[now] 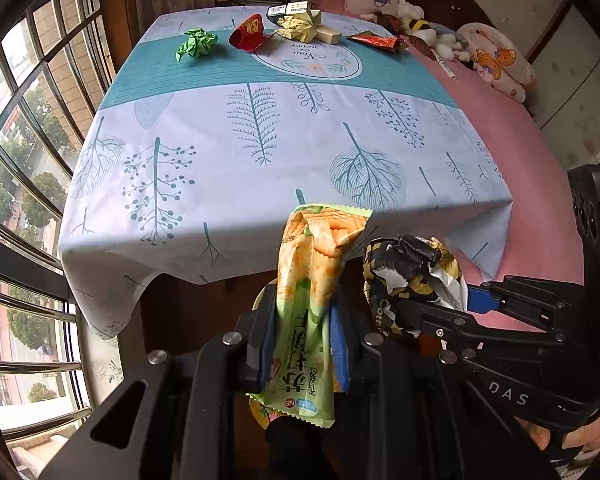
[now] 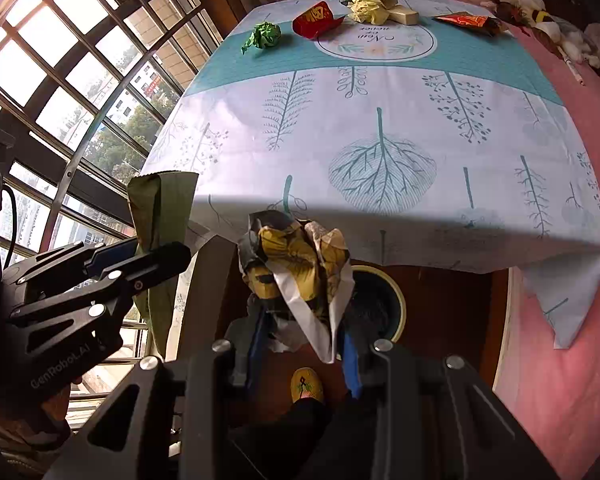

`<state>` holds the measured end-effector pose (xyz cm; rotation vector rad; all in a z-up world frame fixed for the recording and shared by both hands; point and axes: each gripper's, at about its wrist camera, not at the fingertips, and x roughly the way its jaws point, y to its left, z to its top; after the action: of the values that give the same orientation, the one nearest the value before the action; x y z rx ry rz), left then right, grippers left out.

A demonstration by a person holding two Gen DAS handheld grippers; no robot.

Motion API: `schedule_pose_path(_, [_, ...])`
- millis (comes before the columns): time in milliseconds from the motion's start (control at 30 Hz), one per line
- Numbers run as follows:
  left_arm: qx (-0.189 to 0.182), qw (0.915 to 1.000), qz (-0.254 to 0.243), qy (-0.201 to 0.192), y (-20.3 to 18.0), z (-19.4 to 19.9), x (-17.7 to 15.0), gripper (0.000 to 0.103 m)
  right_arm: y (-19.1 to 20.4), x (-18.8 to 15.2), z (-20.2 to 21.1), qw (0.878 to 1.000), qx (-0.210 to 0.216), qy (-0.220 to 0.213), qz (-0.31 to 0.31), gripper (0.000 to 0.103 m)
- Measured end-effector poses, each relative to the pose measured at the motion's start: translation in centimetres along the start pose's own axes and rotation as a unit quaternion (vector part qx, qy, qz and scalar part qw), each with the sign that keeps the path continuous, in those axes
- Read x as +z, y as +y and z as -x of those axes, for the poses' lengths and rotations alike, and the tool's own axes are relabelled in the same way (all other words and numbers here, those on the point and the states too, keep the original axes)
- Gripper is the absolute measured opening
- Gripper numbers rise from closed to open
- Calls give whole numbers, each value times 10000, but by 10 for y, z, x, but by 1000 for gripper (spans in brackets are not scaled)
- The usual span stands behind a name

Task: Collect trash
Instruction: 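Carry the cracker wrapper and foil wrapper down over the bin, then open both tools to drop the wrappers into the bin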

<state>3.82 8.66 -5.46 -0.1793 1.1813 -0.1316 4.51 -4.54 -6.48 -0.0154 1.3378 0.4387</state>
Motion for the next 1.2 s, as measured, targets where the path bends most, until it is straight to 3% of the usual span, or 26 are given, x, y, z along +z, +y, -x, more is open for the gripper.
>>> schedule_pose_path(200, [38, 9992, 309, 247, 2, -55, -27, 24, -23, -31, -65, 9978, -111, 621, -187, 32])
schedule_pose_path(533, [56, 9940, 955, 530, 15, -195, -65, 29, -84, -67, -201, 9915, -224, 1223, -388, 32])
schedule_pose_path(700, [79, 9918, 1086, 668, 16, -248, -78, 44, -106, -68, -259, 9892, -304, 1370, -421, 32])
schedule_pose_path(733, [78, 9914, 1106, 690, 16, -256, -80, 47, -108, -68, -266, 9891, -317, 1376, -405, 32])
schedule_pose_path(867, [51, 9892, 1276, 716, 17, -276, -85, 79, -118, -67, -283, 9894, -298, 1331, -489, 38])
schedule_pose_path(900, [65, 9889, 1318, 680, 17, -278, -86, 82, -122, -66, -286, 9892, -258, 1334, -552, 38])
schedule_pose_path(1000, [228, 9881, 1364, 679, 20, -283, -89, 85, -129, -64, -289, 9885, -159, 1338, -687, 45])
schedule_pose_path(1067, [296, 9872, 1403, 703, 25, -281, -95, 86, -130, -64, -287, 9886, -110, 1284, -775, 55])
schedule_pose_path(1200, [449, 9863, 1454, 643, 31, -277, -92, 87, -131, -67, -285, 9884, -74, 1198, -933, 59])
